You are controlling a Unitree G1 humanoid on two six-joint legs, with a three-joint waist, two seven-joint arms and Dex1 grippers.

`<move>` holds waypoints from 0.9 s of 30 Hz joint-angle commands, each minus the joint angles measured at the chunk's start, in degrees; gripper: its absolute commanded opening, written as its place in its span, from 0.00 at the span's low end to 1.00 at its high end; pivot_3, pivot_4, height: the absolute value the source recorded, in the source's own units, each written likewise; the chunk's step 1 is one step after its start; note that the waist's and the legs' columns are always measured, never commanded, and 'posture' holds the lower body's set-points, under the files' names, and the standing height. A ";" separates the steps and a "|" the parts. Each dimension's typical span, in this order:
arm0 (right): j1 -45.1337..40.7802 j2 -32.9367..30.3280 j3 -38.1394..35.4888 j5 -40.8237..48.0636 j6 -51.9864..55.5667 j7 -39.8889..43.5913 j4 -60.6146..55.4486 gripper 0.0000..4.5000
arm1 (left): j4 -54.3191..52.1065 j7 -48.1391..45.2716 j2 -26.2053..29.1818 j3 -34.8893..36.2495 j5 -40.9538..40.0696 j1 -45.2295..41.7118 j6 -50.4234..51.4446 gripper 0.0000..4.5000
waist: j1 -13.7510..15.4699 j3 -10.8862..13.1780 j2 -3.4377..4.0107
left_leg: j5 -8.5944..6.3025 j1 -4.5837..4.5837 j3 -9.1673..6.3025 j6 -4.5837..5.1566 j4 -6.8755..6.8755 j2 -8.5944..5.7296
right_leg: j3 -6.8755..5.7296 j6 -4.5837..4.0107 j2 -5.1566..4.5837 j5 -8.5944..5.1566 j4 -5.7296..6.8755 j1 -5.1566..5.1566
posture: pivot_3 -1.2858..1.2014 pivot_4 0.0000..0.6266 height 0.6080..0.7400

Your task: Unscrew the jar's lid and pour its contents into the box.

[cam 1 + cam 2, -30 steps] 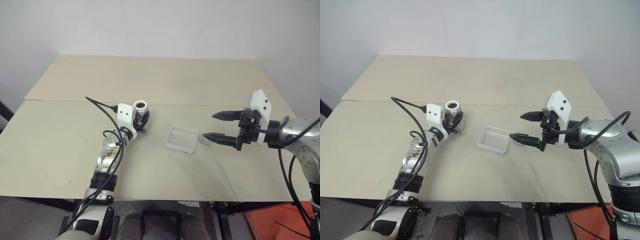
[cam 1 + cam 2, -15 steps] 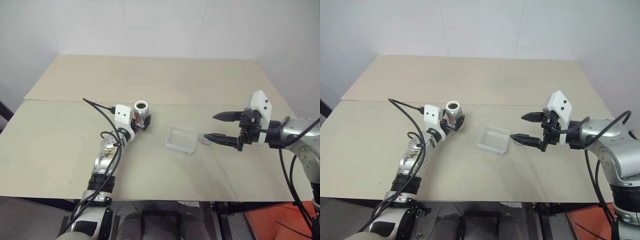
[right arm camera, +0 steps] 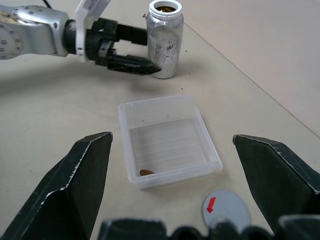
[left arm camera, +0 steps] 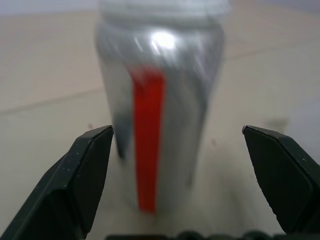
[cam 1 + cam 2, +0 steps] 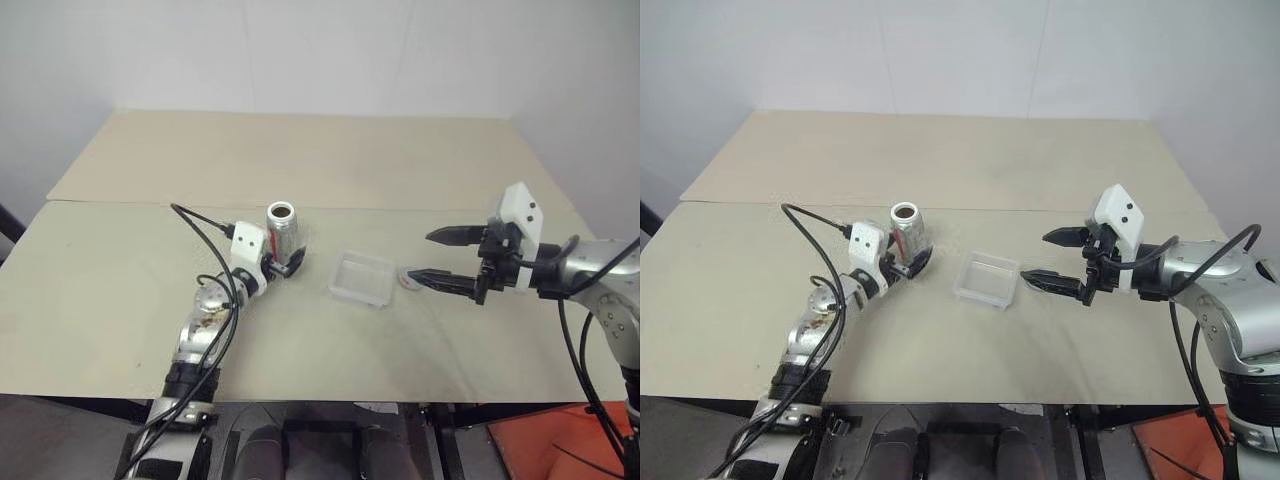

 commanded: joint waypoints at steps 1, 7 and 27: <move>0.73 -1.27 -2.33 -0.17 -1.22 0.06 -2.32 1.00 | -9.82 -1.24 2.21 0.83 -2.34 3.10 4.75 1.00 | -0.03 0.00 0.00 | 0.00 0.00 0.00 0.00 0.00 0.01 | 0.00 0.00 0.00 0.00 0.00 0.01 | 0.52 0.24 1.00; 2.54 -1.43 -2.72 -0.33 -1.35 -0.20 -3.69 1.00 | -23.05 -3.38 7.95 3.82 -6.38 9.87 13.00 1.00 | -0.10 0.00 0.00 | -0.01 0.03 0.01 0.01 -0.01 0.02 | 0.02 0.00 0.00 0.00 0.02 0.01 | 0.52 0.24 1.00; 5.95 -0.68 -4.05 -0.50 -3.25 -0.05 -4.43 1.00 | -22.49 -46.95 39.54 16.27 -26.99 13.21 8.32 1.00 | -0.25 0.00 0.05 | -0.03 0.11 0.14 0.02 -0.11 0.08 | 0.03 -0.08 0.01 -0.07 -0.04 -0.01 | 0.52 0.24 1.00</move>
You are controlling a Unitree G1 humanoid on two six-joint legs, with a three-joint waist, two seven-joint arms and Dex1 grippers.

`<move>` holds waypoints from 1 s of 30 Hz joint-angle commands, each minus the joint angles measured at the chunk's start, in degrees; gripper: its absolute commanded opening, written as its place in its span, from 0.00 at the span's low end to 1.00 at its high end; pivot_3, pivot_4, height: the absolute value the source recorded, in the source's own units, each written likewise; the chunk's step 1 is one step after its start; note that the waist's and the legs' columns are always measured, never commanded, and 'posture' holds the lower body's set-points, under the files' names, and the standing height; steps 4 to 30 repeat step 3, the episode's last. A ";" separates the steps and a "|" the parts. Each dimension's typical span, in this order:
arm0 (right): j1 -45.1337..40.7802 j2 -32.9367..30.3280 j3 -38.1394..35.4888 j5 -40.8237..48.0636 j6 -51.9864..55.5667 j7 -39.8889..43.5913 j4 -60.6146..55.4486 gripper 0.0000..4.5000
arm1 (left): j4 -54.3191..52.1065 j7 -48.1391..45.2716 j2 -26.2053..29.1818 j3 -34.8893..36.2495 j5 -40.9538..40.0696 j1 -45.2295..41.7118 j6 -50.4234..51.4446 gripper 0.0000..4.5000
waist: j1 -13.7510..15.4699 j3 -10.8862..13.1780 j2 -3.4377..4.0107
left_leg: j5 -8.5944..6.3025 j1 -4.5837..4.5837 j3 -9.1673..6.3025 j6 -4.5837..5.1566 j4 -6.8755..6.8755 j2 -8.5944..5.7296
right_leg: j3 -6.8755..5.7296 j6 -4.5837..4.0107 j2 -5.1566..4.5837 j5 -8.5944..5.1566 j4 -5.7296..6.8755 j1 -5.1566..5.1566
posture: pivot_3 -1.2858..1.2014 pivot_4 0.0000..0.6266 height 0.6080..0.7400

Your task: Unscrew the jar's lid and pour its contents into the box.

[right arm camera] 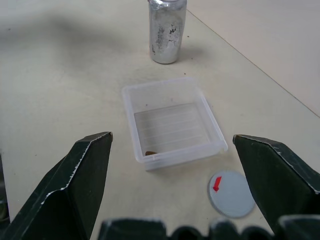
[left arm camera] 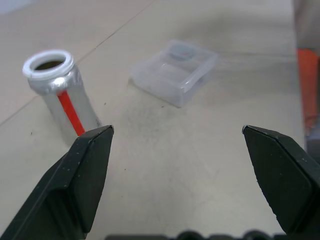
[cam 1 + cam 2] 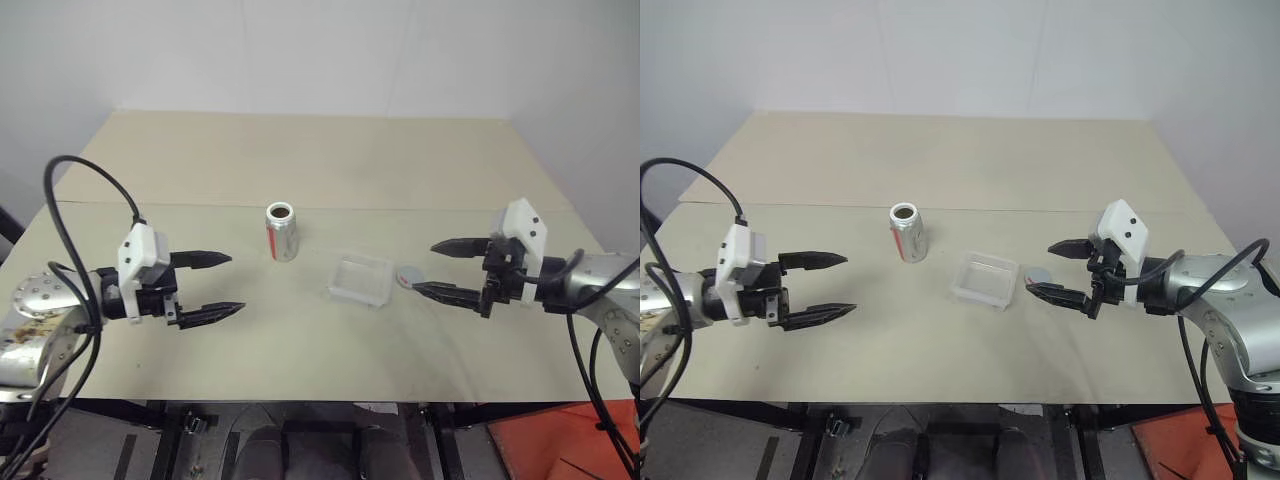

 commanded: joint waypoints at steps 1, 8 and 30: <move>1.03 0.31 -1.96 -0.61 -3.40 -0.02 -1.87 1.00 | -0.65 -1.21 1.20 2.13 -2.25 0.09 0.50 1.00 | 0.00 0.00 0.00 | 0.00 0.00 0.00 0.00 0.00 0.00 | 0.00 0.00 0.00 0.00 0.00 -0.01 | 0.52 0.24 1.00; 2.96 0.52 -2.51 -1.33 -5.11 0.09 -1.83 1.00 | -1.72 -0.51 0.85 1.67 -2.52 0.17 0.90 1.00 | 0.01 0.00 0.00 | 0.00 -0.01 0.00 0.00 0.00 0.00 | 0.00 0.00 0.00 0.00 0.00 -0.01 | 0.52 0.24 1.00; 2.96 0.52 -2.51 -1.33 -5.11 0.09 -1.83 1.00 | -1.72 -0.51 0.85 1.67 -2.52 0.17 0.90 1.00 | 0.01 0.00 0.00 | 0.00 -0.01 0.00 0.00 0.00 0.00 | 0.00 0.00 0.00 0.00 0.00 -0.01 | 0.52 0.24 1.00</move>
